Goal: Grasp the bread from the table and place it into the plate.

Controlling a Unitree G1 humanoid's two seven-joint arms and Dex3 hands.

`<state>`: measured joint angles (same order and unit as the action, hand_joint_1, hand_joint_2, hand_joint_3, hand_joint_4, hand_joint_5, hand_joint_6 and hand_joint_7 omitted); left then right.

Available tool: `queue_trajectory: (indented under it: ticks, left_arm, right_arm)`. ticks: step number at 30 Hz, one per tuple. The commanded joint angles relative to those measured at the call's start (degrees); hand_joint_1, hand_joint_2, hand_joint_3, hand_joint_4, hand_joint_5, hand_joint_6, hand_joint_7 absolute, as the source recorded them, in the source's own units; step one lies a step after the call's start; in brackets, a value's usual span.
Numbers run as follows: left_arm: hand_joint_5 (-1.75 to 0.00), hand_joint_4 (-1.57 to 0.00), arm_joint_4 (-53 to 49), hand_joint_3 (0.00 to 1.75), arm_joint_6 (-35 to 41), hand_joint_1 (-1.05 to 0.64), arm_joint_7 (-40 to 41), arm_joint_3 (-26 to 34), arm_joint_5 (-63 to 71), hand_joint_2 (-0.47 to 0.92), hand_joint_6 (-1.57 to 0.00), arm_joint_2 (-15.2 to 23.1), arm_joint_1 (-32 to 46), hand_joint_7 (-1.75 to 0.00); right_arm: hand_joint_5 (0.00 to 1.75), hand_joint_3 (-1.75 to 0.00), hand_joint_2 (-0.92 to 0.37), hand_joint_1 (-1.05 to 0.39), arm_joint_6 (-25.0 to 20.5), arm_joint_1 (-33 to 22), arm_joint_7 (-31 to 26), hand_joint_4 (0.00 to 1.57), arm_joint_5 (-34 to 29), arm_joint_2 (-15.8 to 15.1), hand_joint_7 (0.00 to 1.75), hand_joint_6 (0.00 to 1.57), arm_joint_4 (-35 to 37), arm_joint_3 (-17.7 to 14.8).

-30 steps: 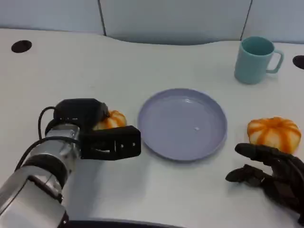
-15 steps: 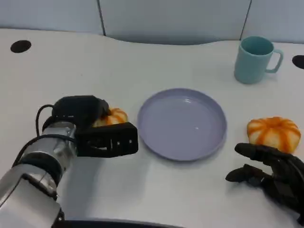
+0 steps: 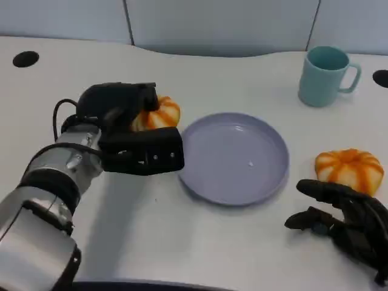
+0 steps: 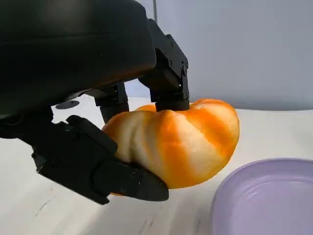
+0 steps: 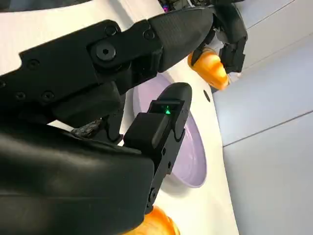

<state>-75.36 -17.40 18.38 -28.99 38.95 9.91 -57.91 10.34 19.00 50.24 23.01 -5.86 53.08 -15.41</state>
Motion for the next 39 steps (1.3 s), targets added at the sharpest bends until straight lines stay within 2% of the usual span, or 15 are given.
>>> queue_trajectory:
  ticks: [1,8,12,19,31,34,39]
  left_arm:
    - [-1.75,-0.85,0.68,0.94,-1.43,-0.19,1.22,-1.06,1.08,0.63,-0.64,-0.89,-1.69,-1.75]
    - [-1.75,-0.87,1.01,0.94,-2.45,-0.19,0.99,-2.54,2.29,0.58,-0.63,-3.16,-3.29,-1.75]
    - [-1.75,-0.88,0.77,0.96,-3.24,-0.19,0.54,-3.23,2.44,0.6,-0.64,-4.65,-3.97,-1.75]
    - [-1.75,-0.93,0.61,0.99,-5.33,-0.16,2.91,-4.8,3.83,0.57,-0.68,-7.15,-4.33,-1.75]
    - [-1.75,-0.95,-0.49,1.22,-5.51,-0.22,0.51,-6.79,4.82,0.5,-0.71,-11.52,-4.78,-1.75]
    - [-1.75,-0.93,-0.69,1.22,-5.17,-0.23,-0.04,-7.07,4.91,0.46,-0.68,-12.16,-4.78,-1.75]
    - [-1.75,-1.02,-1.1,1.29,-5.39,-0.21,-0.72,-7.14,4.93,0.42,-0.78,-12.81,-4.48,-1.75]
  right_arm:
    - [0.86,-0.03,-0.92,-0.37,-1.43,-1.77,-0.14,0.78,-0.54,-0.06,0.01,1.04,0.27,0.38]
    - [0.88,-0.04,-0.92,-0.36,-2.06,-1.81,-0.24,0.77,-0.57,0.0,0.01,1.05,-0.31,0.52]
    - [0.88,-0.03,-0.92,-0.35,-2.32,-1.63,-0.53,0.77,-0.55,0.09,0.01,1.06,0.13,0.43]
    - [0.86,-0.06,-0.92,-0.37,-1.35,-1.46,0.55,0.77,-0.97,-0.13,0.0,1.04,1.01,0.73]
    - [0.86,-0.06,-0.92,-0.38,-1.09,-1.39,0.48,0.76,-1.28,0.14,0.01,1.04,1.28,1.2]
    - [0.97,-0.08,-0.92,-0.4,-1.32,-1.42,1.54,0.67,-1.1,0.09,0.01,1.0,1.17,1.34]
    - [1.09,-0.08,-0.92,-0.44,-2.43,-1.79,0.8,0.57,-1.26,0.28,0.01,0.97,-0.19,1.76]
